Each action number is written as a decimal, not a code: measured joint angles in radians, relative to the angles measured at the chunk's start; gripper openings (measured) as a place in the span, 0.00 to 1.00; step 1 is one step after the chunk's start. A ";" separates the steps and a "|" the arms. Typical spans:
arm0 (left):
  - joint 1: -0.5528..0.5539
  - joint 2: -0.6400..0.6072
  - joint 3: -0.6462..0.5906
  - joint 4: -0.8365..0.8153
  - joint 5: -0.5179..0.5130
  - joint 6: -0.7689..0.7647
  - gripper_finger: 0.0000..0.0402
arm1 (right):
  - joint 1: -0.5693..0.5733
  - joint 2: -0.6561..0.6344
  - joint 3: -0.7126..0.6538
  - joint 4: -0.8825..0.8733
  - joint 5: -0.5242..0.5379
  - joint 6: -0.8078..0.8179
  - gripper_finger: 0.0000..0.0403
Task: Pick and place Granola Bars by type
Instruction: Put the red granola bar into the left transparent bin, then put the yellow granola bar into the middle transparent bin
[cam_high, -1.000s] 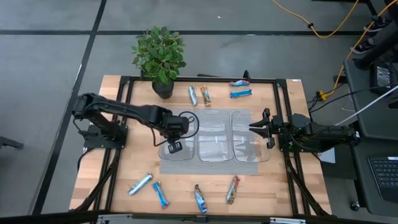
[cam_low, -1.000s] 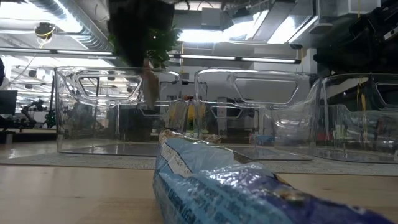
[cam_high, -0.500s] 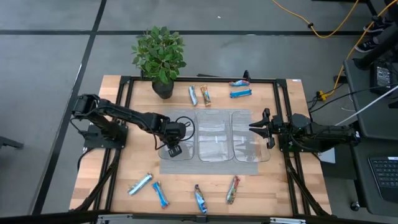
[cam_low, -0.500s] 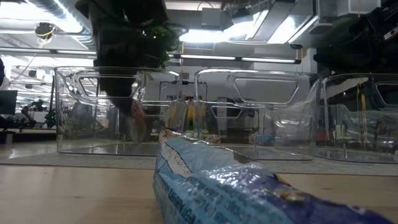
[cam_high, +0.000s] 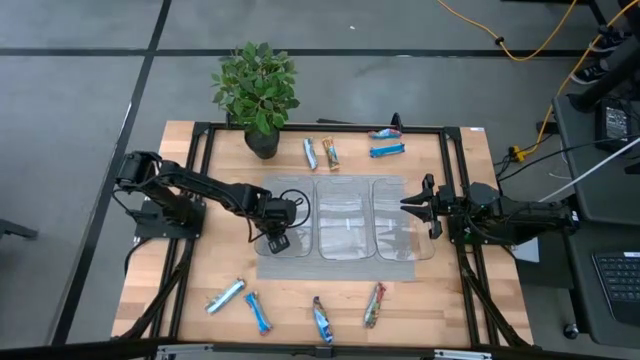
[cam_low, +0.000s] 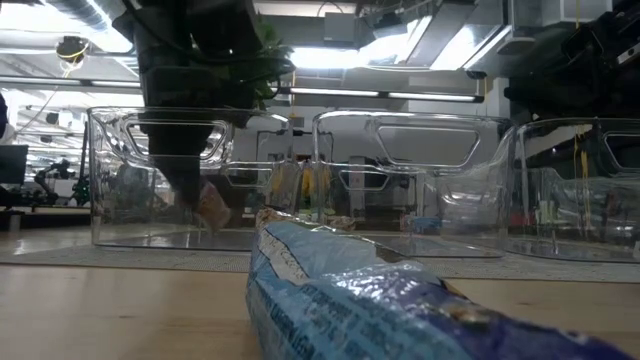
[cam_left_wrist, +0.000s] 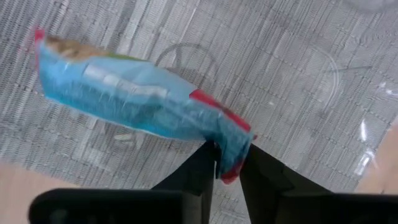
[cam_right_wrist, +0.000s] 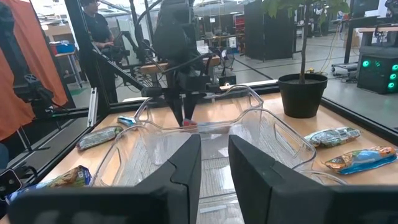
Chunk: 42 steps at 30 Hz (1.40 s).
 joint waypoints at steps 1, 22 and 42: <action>0.000 0.000 0.000 0.001 0.000 0.000 0.18 | 0.000 0.000 0.000 0.000 0.000 0.001 0.21; 0.000 -0.004 0.192 -0.100 0.114 0.011 0.42 | 0.000 0.000 0.000 0.000 0.000 0.001 0.21; -0.039 -0.005 0.588 -0.173 0.046 0.118 0.36 | 0.000 0.000 0.000 0.000 0.000 0.001 0.21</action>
